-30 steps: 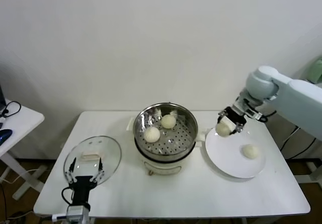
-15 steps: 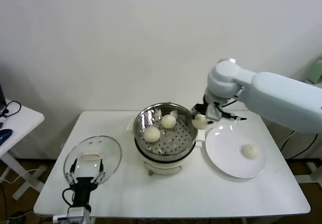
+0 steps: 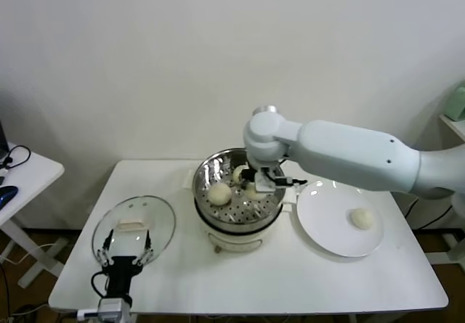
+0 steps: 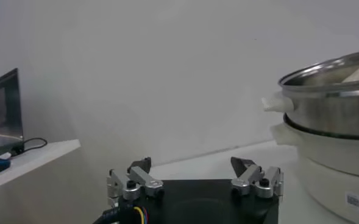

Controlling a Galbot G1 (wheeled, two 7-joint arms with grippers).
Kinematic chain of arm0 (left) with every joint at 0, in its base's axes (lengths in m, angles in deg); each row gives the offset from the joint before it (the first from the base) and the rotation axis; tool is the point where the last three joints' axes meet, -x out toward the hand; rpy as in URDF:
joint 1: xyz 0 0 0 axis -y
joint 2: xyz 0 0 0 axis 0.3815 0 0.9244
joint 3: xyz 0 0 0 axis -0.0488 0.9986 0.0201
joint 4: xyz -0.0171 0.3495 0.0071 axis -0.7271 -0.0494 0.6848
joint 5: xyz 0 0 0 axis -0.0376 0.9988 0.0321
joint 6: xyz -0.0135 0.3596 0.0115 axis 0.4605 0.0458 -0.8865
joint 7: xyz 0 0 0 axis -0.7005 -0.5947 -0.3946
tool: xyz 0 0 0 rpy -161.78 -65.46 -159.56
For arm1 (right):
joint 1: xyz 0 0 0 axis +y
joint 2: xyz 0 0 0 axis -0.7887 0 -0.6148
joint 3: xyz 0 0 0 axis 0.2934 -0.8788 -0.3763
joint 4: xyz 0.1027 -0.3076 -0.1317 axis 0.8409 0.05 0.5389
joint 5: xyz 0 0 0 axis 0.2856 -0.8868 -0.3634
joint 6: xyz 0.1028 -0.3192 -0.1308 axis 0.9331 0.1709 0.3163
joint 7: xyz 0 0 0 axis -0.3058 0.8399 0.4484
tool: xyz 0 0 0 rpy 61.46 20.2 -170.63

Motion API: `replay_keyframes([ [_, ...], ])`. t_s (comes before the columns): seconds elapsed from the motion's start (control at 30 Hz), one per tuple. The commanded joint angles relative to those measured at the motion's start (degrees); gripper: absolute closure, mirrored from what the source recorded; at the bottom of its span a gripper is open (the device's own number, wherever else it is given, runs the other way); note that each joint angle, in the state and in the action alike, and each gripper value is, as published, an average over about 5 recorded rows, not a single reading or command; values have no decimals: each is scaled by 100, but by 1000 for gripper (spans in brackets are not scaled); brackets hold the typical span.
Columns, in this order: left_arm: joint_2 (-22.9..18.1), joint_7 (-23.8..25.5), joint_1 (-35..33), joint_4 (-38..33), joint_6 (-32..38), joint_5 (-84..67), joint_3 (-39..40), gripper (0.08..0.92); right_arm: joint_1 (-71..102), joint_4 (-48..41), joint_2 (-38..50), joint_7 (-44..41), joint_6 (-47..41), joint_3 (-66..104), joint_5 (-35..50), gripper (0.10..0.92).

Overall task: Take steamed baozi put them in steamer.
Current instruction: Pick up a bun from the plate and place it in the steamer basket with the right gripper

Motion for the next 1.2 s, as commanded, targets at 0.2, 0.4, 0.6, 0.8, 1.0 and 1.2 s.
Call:
replay_keyframes([
  [0.2,167,16,35,17,-97,-56,58,177,121,-501,-744,-10,18,-371,395,379],
  [0.4,169,23,39,42,-102,-54,64,177,79,-451,-656,-6,-102,-538,684,385],
  [0.6,157,21,69,49,-125,-64,56,177,89,-385,-524,7,-96,-614,730,383],
  [0.8,152,13,146,33,-177,-75,63,177,115,-377,-488,41,-53,-600,701,381],
  [1.0,132,15,117,42,-157,-64,58,177,99,-350,-431,86,48,-587,646,351],
  [1.2,128,14,101,43,-142,-64,37,177,93,-326,-375,61,124,-514,575,220],
])
